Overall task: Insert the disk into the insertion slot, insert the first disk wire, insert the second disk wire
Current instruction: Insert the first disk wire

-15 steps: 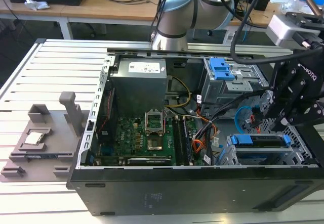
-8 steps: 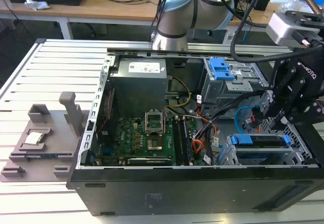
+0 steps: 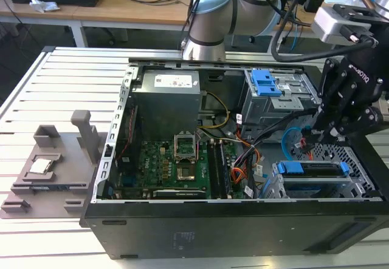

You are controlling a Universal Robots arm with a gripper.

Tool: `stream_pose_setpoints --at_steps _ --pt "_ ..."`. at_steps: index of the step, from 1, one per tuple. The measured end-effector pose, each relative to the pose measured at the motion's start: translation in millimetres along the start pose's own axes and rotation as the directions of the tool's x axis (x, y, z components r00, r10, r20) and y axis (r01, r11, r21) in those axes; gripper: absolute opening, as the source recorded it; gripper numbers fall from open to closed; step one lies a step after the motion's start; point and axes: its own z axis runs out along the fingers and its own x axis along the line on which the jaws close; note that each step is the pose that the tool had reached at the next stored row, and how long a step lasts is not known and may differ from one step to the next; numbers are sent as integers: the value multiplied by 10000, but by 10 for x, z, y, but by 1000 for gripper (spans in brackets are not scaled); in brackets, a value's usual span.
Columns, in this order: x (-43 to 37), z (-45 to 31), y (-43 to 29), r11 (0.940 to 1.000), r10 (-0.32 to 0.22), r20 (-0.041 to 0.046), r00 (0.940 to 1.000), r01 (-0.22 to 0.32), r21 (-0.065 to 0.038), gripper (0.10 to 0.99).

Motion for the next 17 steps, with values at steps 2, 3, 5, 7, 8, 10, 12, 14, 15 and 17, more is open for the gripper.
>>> stream_pose_setpoints --at_steps 2,3,5,7,8,10,12,14,15,17 --pt "-14 4 0 10000 0 -1 10000 0 0 361" --pt "-14 11 0 10000 0 0 10000 0 0 361" --pt "-15 34 -2 10000 0 -1 10000 0 -1 361" --pt "-17 66 -4 10000 0 -3 10000 0 -1 361" --pt "-18 74 -4 10000 0 -2 10000 0 -1 361" --pt "-25 102 -8 10000 0 -1 10000 0 -1 361" --pt "-25 121 -12 10000 1 -7 10000 -1 0 361" --pt "-25 121 -12 10000 0 -7 10000 0 0 361" --pt "-26 122 -12 10000 0 -6 10000 0 -1 361" --pt "-25 122 -12 10000 0 -7 10000 0 -1 216"
